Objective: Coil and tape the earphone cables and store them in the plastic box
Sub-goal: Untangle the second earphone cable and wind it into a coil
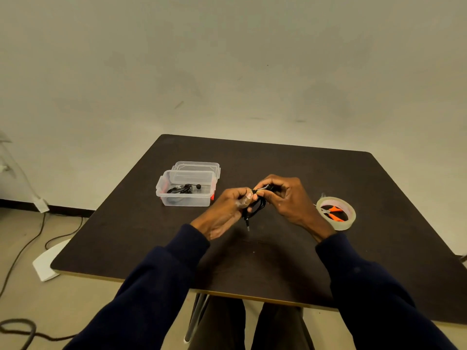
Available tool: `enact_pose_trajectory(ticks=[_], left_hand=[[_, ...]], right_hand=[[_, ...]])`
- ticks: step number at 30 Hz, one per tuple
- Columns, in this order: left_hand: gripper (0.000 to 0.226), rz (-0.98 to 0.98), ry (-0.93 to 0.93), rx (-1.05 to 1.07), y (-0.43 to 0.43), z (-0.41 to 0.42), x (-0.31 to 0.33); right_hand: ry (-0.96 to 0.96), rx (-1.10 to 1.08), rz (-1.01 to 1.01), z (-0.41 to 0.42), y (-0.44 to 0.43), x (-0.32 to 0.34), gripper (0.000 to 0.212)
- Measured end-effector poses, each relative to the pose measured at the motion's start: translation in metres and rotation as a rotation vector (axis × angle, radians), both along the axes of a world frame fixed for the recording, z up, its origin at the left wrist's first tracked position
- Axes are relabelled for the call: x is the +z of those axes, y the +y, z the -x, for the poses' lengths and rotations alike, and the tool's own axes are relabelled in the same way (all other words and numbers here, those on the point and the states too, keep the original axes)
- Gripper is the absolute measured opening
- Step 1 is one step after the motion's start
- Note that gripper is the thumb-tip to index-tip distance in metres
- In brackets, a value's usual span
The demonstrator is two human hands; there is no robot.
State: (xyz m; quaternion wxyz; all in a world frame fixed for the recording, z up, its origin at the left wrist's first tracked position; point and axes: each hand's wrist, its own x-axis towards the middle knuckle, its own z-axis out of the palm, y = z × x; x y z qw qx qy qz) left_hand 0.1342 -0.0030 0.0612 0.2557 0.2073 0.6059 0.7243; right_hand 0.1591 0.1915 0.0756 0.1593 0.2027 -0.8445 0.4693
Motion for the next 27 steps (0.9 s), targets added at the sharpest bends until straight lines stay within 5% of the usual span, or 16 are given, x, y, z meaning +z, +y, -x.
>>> enact_pose_trajectory(ticks=[5, 11, 14, 27], left_hand=[[0.021, 0.022, 0.014, 0.112, -0.002, -0.002, -0.006], [0.016, 0.455, 0.707, 0.433, 0.008, -0.004, -0.007], [0.012, 0.534, 0.824, 0.499, 0.010, -0.007, -0.010], [0.031, 0.181, 0.010, -0.115, -0.014, 0.000, 0.008]], right_hand=[[-0.055, 0.013, -0.069, 0.002, 0.002, 0.001, 0.009], [-0.048, -0.006, 0.006, 0.003, -0.001, 0.001, 0.010], [-0.037, -0.013, 0.031, 0.002, -0.001, 0.003, 0.009], [-0.117, 0.090, 0.004, 0.000, 0.006, 0.013, 0.016]])
